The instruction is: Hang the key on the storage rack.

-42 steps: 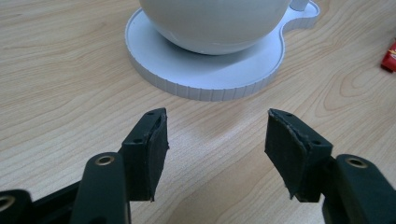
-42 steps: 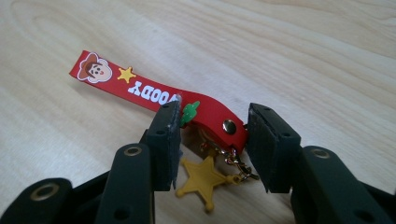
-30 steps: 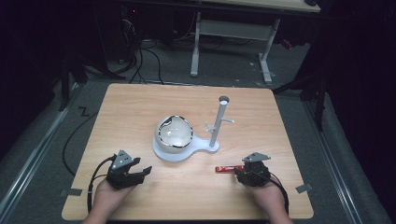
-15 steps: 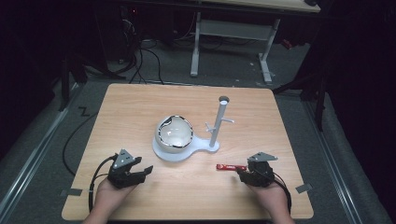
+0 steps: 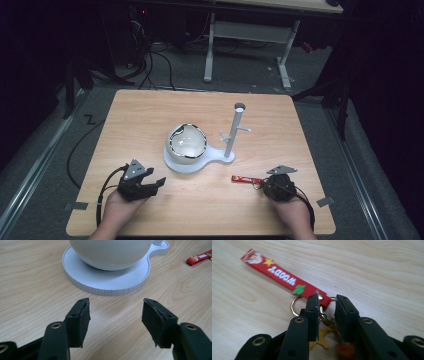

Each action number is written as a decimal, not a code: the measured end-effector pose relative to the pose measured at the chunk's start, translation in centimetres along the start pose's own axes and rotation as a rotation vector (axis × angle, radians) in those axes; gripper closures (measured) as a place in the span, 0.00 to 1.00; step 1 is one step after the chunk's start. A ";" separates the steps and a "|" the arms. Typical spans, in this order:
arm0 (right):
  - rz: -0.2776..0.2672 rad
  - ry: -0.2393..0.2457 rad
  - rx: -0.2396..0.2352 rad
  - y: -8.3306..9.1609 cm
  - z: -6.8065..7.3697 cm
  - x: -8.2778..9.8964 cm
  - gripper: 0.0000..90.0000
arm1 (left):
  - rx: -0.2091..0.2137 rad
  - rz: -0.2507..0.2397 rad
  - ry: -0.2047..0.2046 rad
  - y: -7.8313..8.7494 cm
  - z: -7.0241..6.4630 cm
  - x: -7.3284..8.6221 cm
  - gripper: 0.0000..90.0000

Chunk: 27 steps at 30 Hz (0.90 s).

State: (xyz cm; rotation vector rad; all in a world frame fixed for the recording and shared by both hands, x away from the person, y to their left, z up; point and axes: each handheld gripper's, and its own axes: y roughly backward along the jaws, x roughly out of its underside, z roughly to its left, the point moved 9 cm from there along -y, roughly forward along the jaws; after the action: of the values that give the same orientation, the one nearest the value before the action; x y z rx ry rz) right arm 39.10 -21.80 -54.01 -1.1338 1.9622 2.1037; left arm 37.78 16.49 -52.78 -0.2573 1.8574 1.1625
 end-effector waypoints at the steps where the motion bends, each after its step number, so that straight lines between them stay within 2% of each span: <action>1: 0.005 -0.001 -0.015 0.1 0.4 0.2 0.81 | 0.000 -0.001 0.002 0.0 0.0 0.0 0.44; 2: 0.005 -0.001 -0.015 0.1 0.4 0.2 0.81 | 0.000 -0.001 0.002 0.0 0.0 0.0 0.44; 3: 0.022 0.029 -0.043 0.2 1.6 0.8 0.81 | -0.001 0.001 -0.002 0.0 0.0 0.0 0.44; 4: 0.022 0.029 -0.043 0.2 1.6 0.8 0.81 | -0.001 0.001 -0.004 0.0 -0.1 0.0 0.44; 6: 0.038 0.066 -0.064 0.7 2.9 1.3 0.80 | 0.000 0.003 -0.010 0.0 -0.3 0.0 0.44; 9: 0.053 0.086 -0.082 1.0 3.5 1.4 0.77 | 0.000 0.003 -0.011 0.0 -0.4 0.0 0.44; 10: 0.069 0.128 -0.091 1.2 3.7 1.3 0.74 | 0.001 0.006 -0.015 0.0 -0.4 0.1 0.44; 12: 0.082 0.134 -0.088 1.2 3.7 1.2 0.74 | 0.001 0.006 -0.017 0.0 -0.4 0.1 0.44; 14: 0.120 0.189 -0.080 1.2 3.1 0.5 0.72 | 0.000 0.009 -0.019 -0.1 -0.4 0.1 0.44; 15: 0.120 0.189 -0.080 1.2 3.1 0.5 0.72 | 0.000 0.009 -0.019 -0.1 -0.4 0.1 0.44; 16: 0.163 0.222 -0.086 1.1 2.7 0.0 0.72 | -0.002 0.006 -0.019 0.0 -0.3 0.1 0.44; 18: 0.180 0.231 -0.093 1.0 2.7 -0.2 0.72 | -0.001 0.005 -0.018 0.1 -0.3 0.1 0.44; 20: 0.258 0.264 -0.109 0.6 2.7 -0.3 0.72 | -0.002 0.000 -0.017 0.2 -0.2 0.1 0.44; 21: 0.258 0.264 -0.109 0.6 2.7 -0.3 0.72 | -0.002 0.000 -0.017 0.2 -0.2 0.1 0.44; 22: 0.286 0.290 -0.105 0.3 2.7 -0.4 0.71 | -0.001 0.001 -0.021 0.2 -0.2 0.1 0.44; 23: 0.286 0.290 -0.105 0.3 2.7 -0.4 0.71 | -0.001 0.001 -0.021 0.2 -0.2 0.1 0.44; 24: 0.304 0.314 -0.110 0.2 2.8 -0.6 0.71 | 0.001 0.002 -0.022 0.3 -0.2 0.1 0.44; 27: 0.332 0.340 -0.107 0.1 2.9 -1.1 0.71 | 0.004 -0.002 -0.022 0.3 -0.4 0.0 0.44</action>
State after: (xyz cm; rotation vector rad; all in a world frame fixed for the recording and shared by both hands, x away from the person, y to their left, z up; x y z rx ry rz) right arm 38.47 -18.77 -53.55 -1.3443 2.3553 2.3262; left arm 37.38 16.36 -52.57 -0.2429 1.8392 1.1561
